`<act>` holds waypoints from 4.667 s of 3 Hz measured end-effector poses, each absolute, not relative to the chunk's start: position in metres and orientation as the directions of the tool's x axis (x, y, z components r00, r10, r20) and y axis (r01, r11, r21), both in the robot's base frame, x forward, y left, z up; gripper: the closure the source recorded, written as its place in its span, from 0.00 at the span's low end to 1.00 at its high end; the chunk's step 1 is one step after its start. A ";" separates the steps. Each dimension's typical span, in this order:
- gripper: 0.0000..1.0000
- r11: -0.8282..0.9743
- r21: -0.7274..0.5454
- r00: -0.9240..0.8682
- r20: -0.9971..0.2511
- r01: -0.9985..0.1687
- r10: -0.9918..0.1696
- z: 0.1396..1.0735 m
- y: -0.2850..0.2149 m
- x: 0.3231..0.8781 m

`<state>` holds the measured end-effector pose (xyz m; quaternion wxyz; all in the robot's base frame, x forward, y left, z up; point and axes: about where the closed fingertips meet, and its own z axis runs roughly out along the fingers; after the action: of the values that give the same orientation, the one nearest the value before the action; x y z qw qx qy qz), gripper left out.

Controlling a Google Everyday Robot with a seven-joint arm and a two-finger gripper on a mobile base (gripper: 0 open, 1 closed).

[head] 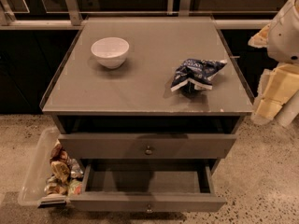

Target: Close middle drawer

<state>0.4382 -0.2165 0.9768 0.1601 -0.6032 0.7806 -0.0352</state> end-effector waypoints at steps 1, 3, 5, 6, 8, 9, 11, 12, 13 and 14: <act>0.00 0.270 -0.248 -0.221 -0.207 -0.930 -0.953 0.977 -0.216 0.438; 0.00 0.326 -0.206 -0.266 -0.272 -0.923 -0.925 0.935 -0.230 0.406; 0.00 0.507 0.097 -0.494 -0.439 -0.856 -0.750 0.805 -0.222 0.319; 0.00 0.526 0.215 -0.560 -0.461 -0.823 -0.688 0.728 -0.196 0.296; 0.00 0.528 0.303 -0.608 -0.432 -0.793 -0.666 0.650 -0.168 0.277; 0.00 0.547 0.340 -0.644 -0.422 -0.765 -0.638 0.614 -0.173 0.279; 0.00 0.572 0.431 -0.716 -0.434 -0.698 -0.547 0.511 -0.177 0.302; 0.00 0.571 0.437 -0.720 -0.431 -0.694 -0.544 0.508 -0.176 0.301; 0.00 0.596 0.443 -0.742 -0.423 -0.670 -0.520 0.501 -0.183 0.300; 0.00 0.631 0.439 -0.768 -0.409 -0.639 -0.493 0.481 -0.191 0.306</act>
Offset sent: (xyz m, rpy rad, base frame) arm -0.0176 -0.0090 -0.0122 0.0054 -0.0307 -0.0162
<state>0.3056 -0.1909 0.4807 0.1260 -0.3166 0.8943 0.2900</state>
